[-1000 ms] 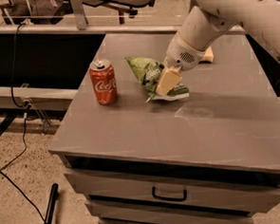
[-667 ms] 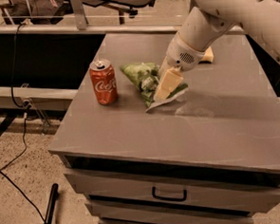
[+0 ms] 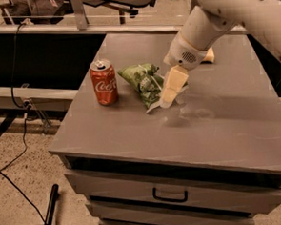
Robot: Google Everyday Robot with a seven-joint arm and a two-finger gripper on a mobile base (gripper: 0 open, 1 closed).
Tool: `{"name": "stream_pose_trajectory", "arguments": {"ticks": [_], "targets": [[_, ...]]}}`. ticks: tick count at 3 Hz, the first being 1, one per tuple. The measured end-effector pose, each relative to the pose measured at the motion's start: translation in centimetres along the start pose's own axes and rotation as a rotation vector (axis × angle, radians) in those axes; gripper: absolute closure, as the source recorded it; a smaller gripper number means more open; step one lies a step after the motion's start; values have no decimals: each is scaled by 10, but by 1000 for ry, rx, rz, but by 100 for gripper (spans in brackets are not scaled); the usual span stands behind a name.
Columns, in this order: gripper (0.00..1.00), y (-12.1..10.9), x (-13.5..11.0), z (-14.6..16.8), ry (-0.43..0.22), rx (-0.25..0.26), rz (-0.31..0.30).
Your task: Move green jalapeno chip bag near coke can
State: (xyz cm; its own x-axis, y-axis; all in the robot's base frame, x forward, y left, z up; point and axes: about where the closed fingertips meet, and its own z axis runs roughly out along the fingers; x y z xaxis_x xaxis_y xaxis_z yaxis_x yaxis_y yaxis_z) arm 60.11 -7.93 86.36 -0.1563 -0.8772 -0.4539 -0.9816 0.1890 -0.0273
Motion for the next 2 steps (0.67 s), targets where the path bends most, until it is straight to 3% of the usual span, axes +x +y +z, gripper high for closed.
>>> {"name": "stream_pose_trajectory", "arguments": {"ticks": [1,2], "targets": [[0,-5,13,-18,35,37,-6],[0,-10,33,-48,108,80,-76]]}}
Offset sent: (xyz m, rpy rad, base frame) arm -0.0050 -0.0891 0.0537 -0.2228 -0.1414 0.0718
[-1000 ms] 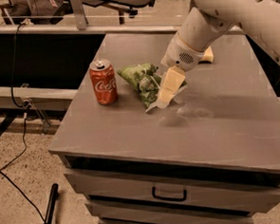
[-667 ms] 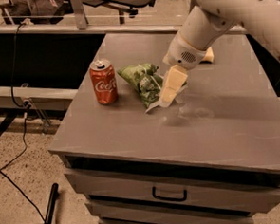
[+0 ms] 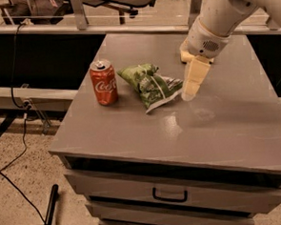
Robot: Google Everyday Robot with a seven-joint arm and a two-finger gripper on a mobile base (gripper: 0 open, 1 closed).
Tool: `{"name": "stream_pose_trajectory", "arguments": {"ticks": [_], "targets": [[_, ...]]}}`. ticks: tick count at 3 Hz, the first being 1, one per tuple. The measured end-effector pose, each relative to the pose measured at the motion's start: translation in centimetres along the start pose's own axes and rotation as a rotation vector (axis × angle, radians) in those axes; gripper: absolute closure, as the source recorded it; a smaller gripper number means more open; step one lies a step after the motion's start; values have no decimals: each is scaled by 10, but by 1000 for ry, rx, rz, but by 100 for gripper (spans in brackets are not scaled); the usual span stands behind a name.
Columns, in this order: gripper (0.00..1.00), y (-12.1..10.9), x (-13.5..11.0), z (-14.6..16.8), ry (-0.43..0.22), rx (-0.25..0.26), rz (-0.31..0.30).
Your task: Move green jalapeno chip bag near coke can
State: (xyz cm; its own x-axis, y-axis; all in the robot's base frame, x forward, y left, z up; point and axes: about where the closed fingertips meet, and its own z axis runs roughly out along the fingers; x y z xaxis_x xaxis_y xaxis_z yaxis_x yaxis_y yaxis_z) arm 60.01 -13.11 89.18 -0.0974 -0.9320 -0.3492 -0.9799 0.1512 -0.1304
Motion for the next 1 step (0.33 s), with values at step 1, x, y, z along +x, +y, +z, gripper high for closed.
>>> {"name": "stream_pose_trajectory", "arguments": {"ticks": [1], "targets": [[0,0,0,0,0,0,0]]}}
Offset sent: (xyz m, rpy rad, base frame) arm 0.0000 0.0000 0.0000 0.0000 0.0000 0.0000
